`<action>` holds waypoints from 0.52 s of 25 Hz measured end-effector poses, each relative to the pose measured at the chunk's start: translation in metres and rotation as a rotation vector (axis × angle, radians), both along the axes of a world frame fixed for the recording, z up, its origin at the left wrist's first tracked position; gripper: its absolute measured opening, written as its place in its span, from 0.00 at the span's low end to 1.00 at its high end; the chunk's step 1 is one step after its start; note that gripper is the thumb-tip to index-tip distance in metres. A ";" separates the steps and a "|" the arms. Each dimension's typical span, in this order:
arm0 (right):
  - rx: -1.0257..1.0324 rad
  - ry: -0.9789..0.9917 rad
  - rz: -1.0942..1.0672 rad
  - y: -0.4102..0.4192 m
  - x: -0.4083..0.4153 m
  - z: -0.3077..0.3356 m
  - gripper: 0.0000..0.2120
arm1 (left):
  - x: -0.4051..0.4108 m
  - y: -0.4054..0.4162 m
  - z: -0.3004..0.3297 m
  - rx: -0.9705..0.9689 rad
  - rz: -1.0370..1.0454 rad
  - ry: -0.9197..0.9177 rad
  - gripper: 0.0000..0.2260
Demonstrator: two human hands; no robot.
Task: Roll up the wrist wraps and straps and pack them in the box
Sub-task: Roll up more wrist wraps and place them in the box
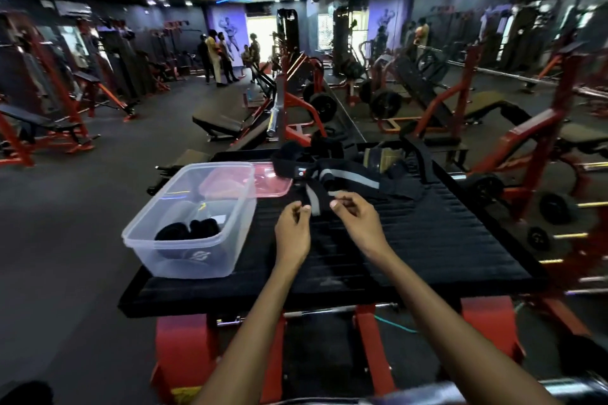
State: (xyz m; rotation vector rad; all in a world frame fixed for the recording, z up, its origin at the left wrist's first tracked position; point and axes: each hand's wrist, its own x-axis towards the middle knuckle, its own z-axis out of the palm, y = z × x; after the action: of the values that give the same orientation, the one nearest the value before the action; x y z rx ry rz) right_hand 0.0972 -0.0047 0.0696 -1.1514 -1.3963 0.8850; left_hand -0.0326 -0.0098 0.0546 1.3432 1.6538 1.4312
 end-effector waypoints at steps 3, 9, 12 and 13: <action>-0.066 -0.089 -0.030 0.013 0.041 -0.017 0.11 | 0.023 0.022 -0.021 -0.124 0.006 0.256 0.18; -0.110 -0.329 0.028 0.060 0.075 -0.043 0.14 | 0.035 0.028 -0.054 -0.331 0.060 0.774 0.26; -0.023 -0.545 0.093 0.106 0.067 -0.037 0.22 | 0.034 0.030 -0.058 -0.336 0.055 0.865 0.26; 0.011 -0.624 0.098 0.123 0.063 -0.031 0.25 | 0.034 0.031 -0.059 -0.343 0.053 0.878 0.26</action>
State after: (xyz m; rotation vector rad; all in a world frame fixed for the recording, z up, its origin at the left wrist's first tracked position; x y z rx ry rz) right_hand 0.1601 0.1186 0.0385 -1.4297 -1.9684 0.5993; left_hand 0.0012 0.0212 -0.0044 1.8470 2.3342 0.5116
